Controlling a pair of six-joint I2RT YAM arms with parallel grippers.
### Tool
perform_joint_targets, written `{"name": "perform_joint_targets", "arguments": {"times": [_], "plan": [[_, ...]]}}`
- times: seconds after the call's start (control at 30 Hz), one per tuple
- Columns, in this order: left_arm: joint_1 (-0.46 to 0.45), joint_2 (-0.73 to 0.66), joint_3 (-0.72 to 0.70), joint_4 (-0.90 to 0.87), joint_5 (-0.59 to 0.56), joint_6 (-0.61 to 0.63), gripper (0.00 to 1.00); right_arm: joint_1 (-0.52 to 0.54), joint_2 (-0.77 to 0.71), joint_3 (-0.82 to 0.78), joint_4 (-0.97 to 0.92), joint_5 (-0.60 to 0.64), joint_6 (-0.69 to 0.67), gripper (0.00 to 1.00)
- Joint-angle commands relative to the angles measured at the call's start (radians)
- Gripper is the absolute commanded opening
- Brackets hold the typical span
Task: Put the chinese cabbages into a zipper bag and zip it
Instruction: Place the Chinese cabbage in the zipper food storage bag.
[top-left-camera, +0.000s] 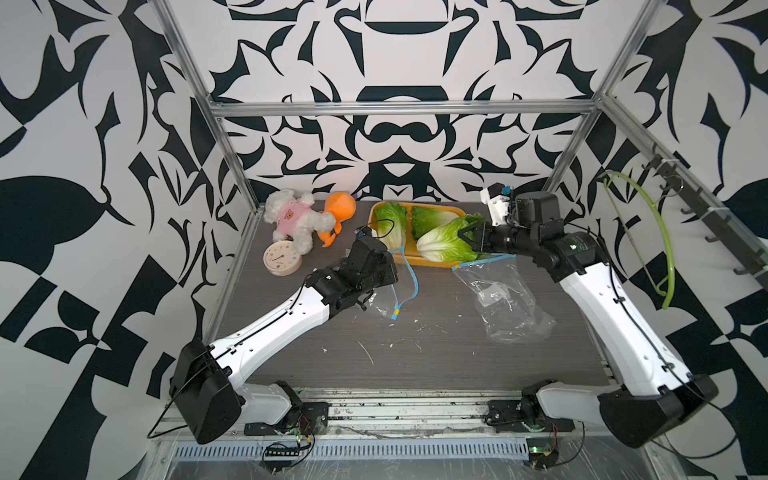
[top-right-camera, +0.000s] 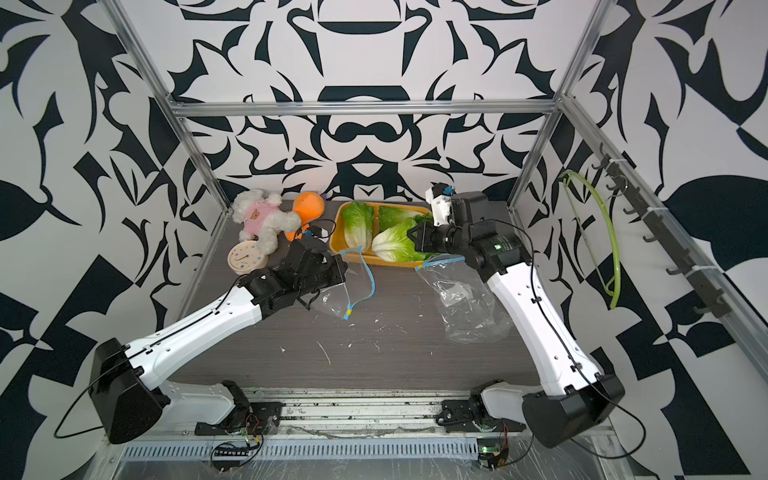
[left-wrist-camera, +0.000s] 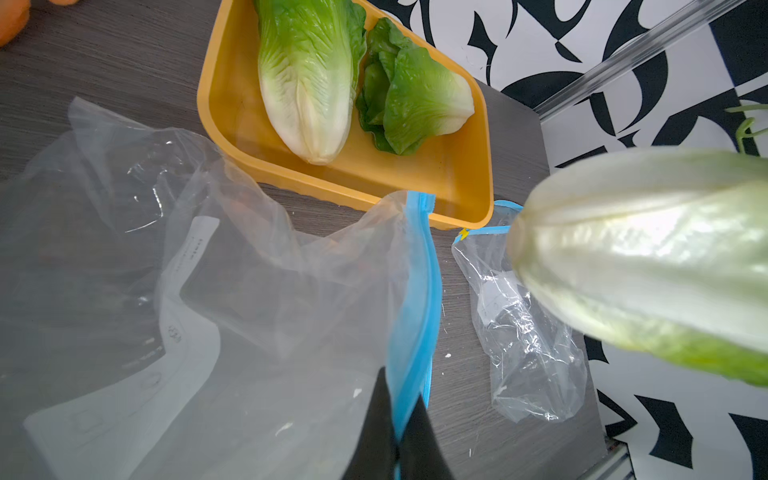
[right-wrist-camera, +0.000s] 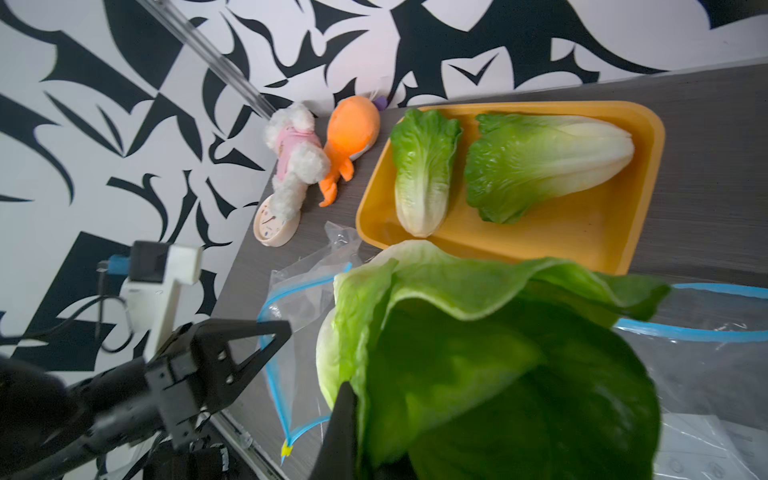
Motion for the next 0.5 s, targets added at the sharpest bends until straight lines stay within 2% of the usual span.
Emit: {"name": "perform_joint_targets", "arguments": {"times": [0.0,0.17,0.47], "plan": [[0.004,-0.021,0.013,0.019,0.017,-0.001,0.0,0.043,-0.049,-0.03,0.031,-0.025,0.028,0.0],[0.004,-0.015,0.029,0.015,0.024,0.004,0.0,0.094,-0.05,-0.108,0.124,-0.084,0.081,0.0],[0.004,-0.021,0.051,0.0,0.024,0.011,0.0,0.158,0.005,-0.218,0.242,-0.146,0.092,0.0]]}}
